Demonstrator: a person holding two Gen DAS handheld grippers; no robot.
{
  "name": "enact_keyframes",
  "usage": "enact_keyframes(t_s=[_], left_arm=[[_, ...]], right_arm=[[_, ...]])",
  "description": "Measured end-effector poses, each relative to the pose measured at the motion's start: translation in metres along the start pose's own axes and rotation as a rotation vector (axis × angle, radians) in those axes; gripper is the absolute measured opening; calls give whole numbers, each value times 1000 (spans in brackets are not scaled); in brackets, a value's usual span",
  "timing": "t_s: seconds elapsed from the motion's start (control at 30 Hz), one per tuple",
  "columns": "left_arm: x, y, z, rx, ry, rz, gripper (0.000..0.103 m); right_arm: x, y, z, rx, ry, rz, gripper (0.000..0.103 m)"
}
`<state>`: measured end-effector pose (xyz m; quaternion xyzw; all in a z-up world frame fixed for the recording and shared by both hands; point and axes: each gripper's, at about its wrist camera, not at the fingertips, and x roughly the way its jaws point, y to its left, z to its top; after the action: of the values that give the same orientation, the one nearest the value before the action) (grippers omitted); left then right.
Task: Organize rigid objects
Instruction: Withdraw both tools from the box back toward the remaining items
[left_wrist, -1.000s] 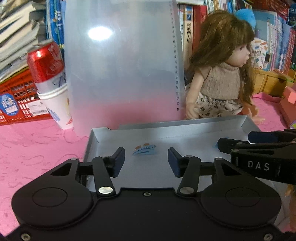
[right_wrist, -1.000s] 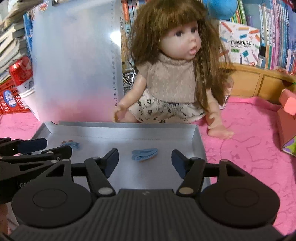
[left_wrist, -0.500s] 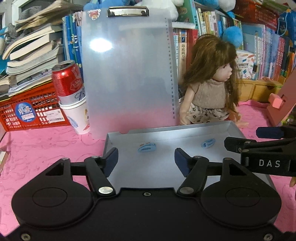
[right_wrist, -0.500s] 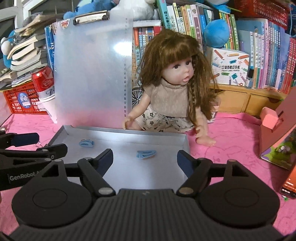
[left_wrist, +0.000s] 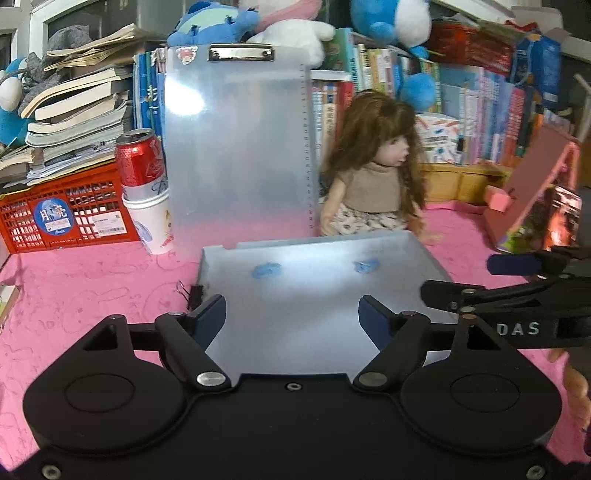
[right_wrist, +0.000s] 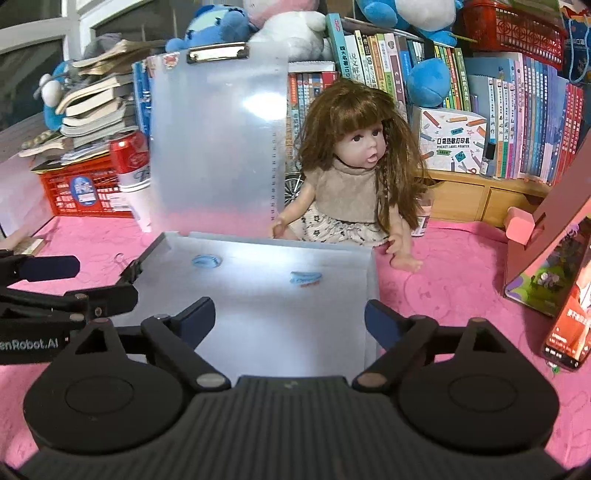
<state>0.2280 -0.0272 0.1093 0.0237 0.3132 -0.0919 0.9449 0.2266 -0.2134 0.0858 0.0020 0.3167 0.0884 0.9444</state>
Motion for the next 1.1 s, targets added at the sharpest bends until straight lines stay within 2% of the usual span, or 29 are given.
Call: enact_keyframes(t_s=[0.17,0.6,1.1], left_arm=[[-19,-6,-18,19,-11,-25,78],[-45,0,-60,-39,-28,-58,80],[-70,-1,-109,-16,-68,-53,83]], right_arm=[[-15,5,-14,-24,-14,6,96],[-43,11,-50,-37,-51,10,100],[-64,8,-96,-21,-101,1,103]])
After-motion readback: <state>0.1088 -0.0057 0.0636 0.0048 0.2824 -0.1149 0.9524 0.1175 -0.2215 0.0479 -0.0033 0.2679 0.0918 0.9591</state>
